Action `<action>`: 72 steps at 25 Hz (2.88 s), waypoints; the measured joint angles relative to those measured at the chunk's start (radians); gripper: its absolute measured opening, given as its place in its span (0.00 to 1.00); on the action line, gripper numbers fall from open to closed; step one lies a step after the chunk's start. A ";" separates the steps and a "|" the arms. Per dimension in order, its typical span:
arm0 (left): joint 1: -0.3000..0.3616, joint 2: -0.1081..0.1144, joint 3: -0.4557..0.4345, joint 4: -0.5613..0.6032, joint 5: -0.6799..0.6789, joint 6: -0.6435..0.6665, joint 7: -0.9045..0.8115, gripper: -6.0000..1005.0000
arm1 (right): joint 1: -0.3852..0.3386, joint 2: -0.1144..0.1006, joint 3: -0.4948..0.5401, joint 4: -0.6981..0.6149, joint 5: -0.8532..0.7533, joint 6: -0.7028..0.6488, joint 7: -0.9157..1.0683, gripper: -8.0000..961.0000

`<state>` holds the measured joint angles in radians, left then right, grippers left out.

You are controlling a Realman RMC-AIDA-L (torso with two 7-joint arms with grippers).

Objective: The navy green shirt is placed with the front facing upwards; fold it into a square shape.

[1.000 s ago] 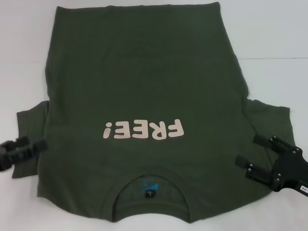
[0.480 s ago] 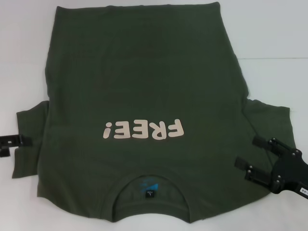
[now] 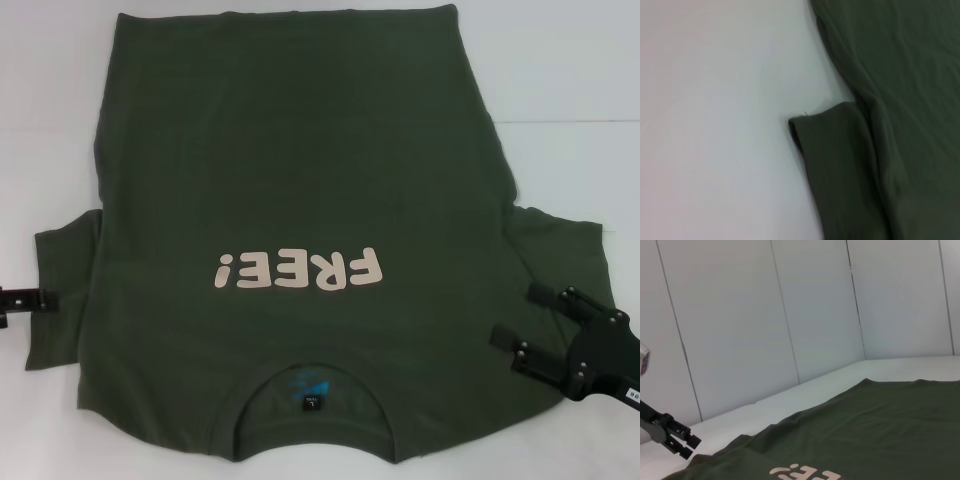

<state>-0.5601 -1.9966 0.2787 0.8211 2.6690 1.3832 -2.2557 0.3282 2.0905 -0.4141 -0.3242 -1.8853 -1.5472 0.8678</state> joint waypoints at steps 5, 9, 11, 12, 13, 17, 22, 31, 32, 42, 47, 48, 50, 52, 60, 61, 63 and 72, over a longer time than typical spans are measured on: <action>0.000 -0.002 0.009 -0.011 0.000 -0.005 0.002 0.92 | 0.003 0.000 0.000 0.002 0.000 0.006 0.000 0.90; -0.002 -0.002 0.010 -0.021 0.000 -0.006 -0.002 0.92 | 0.004 0.000 0.000 0.002 0.000 0.007 0.000 0.90; -0.002 -0.003 0.011 -0.022 0.000 -0.006 -0.002 0.92 | 0.005 0.000 0.000 0.002 0.000 0.007 0.000 0.90; -0.002 -0.004 0.011 -0.022 0.000 -0.006 -0.002 0.92 | 0.005 0.000 0.000 0.002 0.000 0.007 0.000 0.90; -0.003 -0.005 0.011 -0.022 0.000 -0.007 -0.001 0.92 | 0.005 0.000 0.000 0.002 0.000 0.007 0.000 0.90; -0.006 -0.007 0.012 -0.024 -0.002 -0.010 -0.002 0.92 | 0.005 0.000 0.000 0.002 0.000 0.007 0.000 0.90; -0.017 -0.006 0.024 -0.047 0.000 -0.016 -0.005 0.92 | 0.005 0.000 0.000 0.002 0.000 0.007 0.000 0.90; -0.023 -0.007 0.040 -0.051 0.000 -0.026 -0.019 0.91 | 0.003 0.000 0.000 0.002 0.000 0.007 0.000 0.90; -0.024 -0.007 0.040 -0.054 0.001 -0.024 -0.022 0.91 | 0.003 0.000 0.000 0.002 0.000 0.007 0.000 0.90; -0.033 -0.006 0.071 -0.071 -0.006 -0.026 -0.036 0.91 | 0.005 0.000 0.000 0.002 0.000 0.007 0.000 0.90; -0.034 -0.007 0.070 -0.071 -0.006 -0.026 -0.043 0.91 | 0.003 0.000 0.000 0.002 0.000 0.007 0.000 0.90; -0.034 -0.007 0.071 -0.071 -0.006 -0.026 -0.044 0.91 | 0.003 0.000 0.000 0.002 0.000 0.007 0.000 0.90; -0.037 -0.006 0.071 -0.071 -0.006 -0.023 -0.045 0.91 | 0.003 0.000 0.000 0.002 0.000 0.007 0.000 0.90; -0.038 -0.005 0.071 -0.071 -0.006 -0.020 -0.045 0.91 | 0.003 0.000 0.000 0.002 0.000 0.007 0.000 0.90; -0.040 -0.004 0.077 -0.070 -0.004 -0.026 -0.044 0.57 | 0.003 0.000 0.000 0.002 0.000 0.007 0.000 0.90; -0.040 -0.004 0.077 -0.070 -0.004 -0.026 -0.044 0.52 | 0.004 0.000 0.000 0.002 0.000 0.007 0.000 0.90; -0.041 -0.004 0.077 -0.070 -0.005 -0.026 -0.044 0.44 | 0.004 0.000 0.000 0.002 0.000 0.007 0.000 0.90; -0.041 -0.004 0.079 -0.067 -0.005 -0.027 -0.035 0.11 | 0.003 0.000 0.000 0.002 0.000 0.007 0.000 0.90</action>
<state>-0.6013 -2.0003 0.3575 0.7538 2.6636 1.3560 -2.2905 0.3317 2.0905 -0.4142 -0.3221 -1.8852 -1.5401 0.8682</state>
